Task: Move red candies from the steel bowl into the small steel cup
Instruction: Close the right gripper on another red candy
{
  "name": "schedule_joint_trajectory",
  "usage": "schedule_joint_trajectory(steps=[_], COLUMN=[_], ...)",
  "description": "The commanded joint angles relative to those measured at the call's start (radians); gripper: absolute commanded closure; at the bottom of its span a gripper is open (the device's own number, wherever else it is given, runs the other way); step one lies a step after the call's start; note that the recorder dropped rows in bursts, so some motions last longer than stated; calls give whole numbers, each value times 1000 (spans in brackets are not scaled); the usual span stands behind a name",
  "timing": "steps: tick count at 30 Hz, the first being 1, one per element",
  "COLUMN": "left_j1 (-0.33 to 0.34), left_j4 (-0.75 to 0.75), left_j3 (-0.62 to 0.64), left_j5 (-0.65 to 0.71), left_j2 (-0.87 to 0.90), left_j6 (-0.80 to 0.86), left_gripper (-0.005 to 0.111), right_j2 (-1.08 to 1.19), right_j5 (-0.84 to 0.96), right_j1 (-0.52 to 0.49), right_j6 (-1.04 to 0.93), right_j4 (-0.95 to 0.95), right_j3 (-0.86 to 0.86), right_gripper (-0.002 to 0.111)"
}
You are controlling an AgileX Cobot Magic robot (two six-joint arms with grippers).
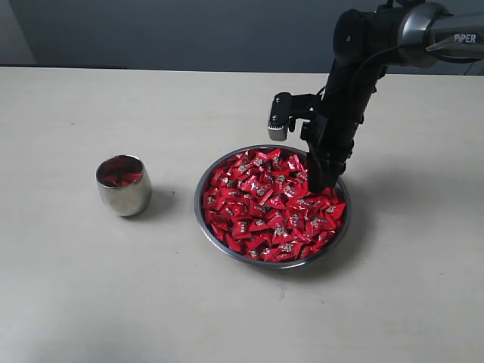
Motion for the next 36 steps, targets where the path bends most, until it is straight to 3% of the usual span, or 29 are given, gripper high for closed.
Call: schedule_joint_trajectory(steps=[1, 17, 20, 25, 36], left_j1=[1, 1, 1, 1, 1], left_j4=[1, 1, 1, 1, 1], left_j3=[4, 4, 4, 4, 4], left_j5=[-2, -2, -2, -2, -2], left_j2=[-4, -4, -4, -4, -4], left_j6=[-3, -3, -3, -3, -3], left_gripper=[106, 106, 106, 106, 106], right_j2=[12, 52, 56, 64, 60], right_j5=[-12, -20, -18, 1, 21], right_j1=[-3, -3, -3, -3, -3], right_j6=[-3, -3, 16, 19, 49], right_j4=[-14, -8, -8, -8, -1], right_j3=[-7, -5, -5, -5, -7], right_gripper=[74, 75, 82, 109, 109])
